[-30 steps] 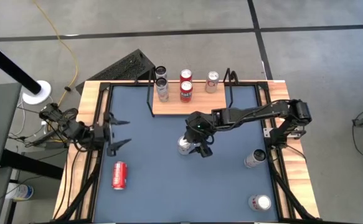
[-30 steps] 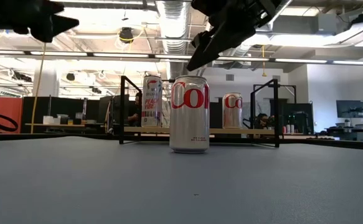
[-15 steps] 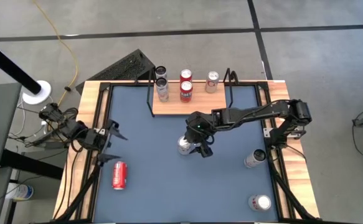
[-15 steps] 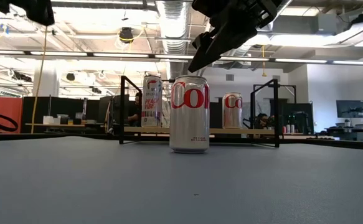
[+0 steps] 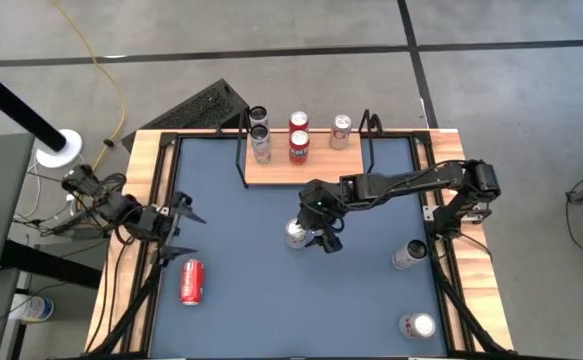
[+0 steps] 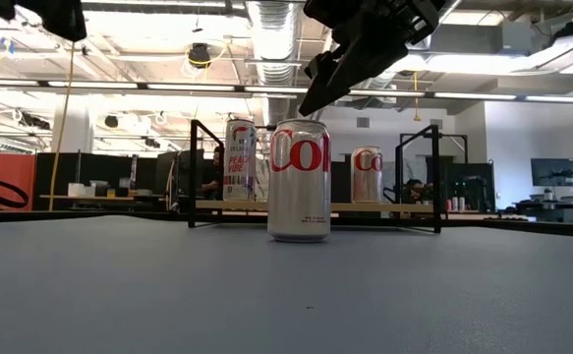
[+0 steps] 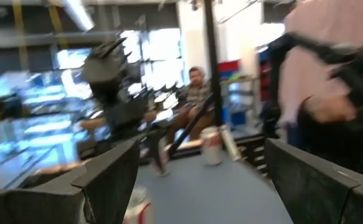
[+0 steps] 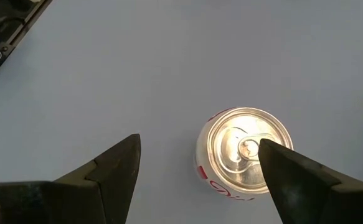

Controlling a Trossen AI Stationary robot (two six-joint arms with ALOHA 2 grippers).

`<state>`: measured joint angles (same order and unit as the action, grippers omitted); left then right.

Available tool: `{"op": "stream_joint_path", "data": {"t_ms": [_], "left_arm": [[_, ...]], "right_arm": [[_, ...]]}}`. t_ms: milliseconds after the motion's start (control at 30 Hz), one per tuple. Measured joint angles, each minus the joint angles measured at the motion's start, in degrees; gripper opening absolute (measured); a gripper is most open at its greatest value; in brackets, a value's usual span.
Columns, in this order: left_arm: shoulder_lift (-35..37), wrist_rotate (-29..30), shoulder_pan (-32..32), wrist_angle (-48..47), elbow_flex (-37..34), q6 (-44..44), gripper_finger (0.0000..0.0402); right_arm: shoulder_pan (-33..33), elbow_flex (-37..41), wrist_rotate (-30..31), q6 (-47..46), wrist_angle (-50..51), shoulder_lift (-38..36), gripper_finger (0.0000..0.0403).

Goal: Place canned beverage on shelf
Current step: Put the left red-silver soda can on the shelf aligned with the other red-silver soda can

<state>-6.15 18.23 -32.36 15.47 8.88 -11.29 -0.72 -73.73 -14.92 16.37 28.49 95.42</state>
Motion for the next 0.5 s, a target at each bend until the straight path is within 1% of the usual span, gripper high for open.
{"op": "stream_joint_path", "data": {"t_ms": [67,167,200,267,300,333,367,400,433,500], "left_arm": [[-2.1,3.1,0.0,0.0,0.3,0.1,0.033],[-8.0,7.3,0.0,-2.0,3.8,2.6,0.033],[-10.6,9.4,0.0,-3.7,5.7,4.7,0.033],[-16.0,15.7,0.0,-9.2,10.7,11.7,0.033],[-19.0,19.5,0.0,-13.5,14.0,16.8,0.033],[-22.0,22.9,0.0,-19.4,17.9,23.6,0.033],[-24.9,25.9,0.1,-26.1,21.9,31.7,0.033],[-28.0,27.4,0.3,-34.1,26.2,39.2,0.033],[-31.4,27.3,0.7,-42.1,30.7,46.2,0.033],[-38.2,24.8,1.9,-56.3,39.0,57.7,0.033]], "right_arm": [[0.0,0.0,0.0,0.0,0.0,0.0,0.0315],[0.0,0.0,0.0,-0.5,0.1,0.0,0.0315],[0.0,0.0,0.0,-0.9,0.1,0.0,0.0315],[0.0,0.0,-0.1,-1.3,0.4,0.0,0.0315],[-0.1,0.0,-0.1,-1.3,0.8,0.0,0.0315],[-0.2,0.0,0.0,-1.3,1.3,0.0,0.0315],[-0.3,0.0,0.0,-1.3,1.7,0.0,0.0315],[-0.4,0.0,-0.1,-1.3,1.9,0.0,0.0315],[-0.5,0.0,-0.1,-1.3,2.2,0.0,0.0315],[-0.9,0.0,-0.1,-1.3,2.8,0.0,0.0315]]}}
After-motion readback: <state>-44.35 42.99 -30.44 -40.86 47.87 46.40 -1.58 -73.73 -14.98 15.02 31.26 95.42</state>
